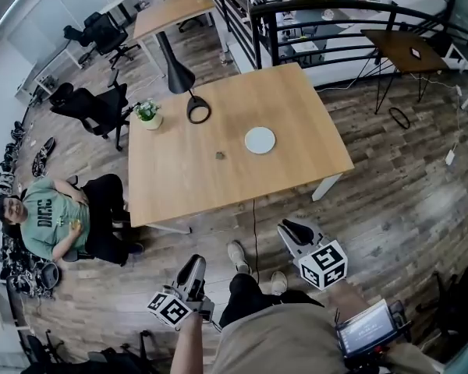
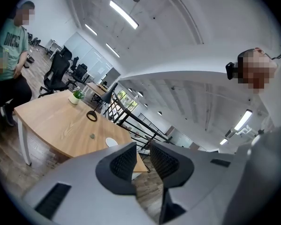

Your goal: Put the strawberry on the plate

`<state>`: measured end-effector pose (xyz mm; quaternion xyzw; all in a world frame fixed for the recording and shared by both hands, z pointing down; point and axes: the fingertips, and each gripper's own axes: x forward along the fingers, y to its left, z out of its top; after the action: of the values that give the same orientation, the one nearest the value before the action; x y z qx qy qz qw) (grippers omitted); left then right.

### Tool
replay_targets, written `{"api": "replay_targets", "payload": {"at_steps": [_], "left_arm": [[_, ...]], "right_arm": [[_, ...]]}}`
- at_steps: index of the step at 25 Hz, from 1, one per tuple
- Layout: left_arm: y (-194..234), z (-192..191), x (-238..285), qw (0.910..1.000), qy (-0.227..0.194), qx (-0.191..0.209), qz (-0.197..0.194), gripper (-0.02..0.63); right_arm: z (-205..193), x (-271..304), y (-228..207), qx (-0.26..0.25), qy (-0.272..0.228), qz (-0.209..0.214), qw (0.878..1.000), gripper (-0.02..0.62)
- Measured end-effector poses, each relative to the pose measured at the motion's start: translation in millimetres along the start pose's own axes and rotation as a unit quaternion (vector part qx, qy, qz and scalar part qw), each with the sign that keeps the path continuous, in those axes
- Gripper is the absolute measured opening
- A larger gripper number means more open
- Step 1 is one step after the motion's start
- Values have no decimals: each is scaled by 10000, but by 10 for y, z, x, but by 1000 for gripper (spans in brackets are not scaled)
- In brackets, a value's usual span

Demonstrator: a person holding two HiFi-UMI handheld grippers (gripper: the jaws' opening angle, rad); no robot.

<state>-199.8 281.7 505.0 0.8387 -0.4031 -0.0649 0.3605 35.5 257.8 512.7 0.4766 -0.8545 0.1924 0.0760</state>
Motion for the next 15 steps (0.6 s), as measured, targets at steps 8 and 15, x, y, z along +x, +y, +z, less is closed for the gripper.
{"api": "replay_targets", "payload": {"at_steps": [8, 15], "left_arm": [[331, 253, 647, 9974, 474, -148, -519, 94], [808, 770, 1024, 9962, 548, -201, -639, 92]], "right_arm": [[214, 549, -41, -64, 191, -200, 9996, 63], [612, 1275, 19, -174, 204, -189, 9995, 63]]}}
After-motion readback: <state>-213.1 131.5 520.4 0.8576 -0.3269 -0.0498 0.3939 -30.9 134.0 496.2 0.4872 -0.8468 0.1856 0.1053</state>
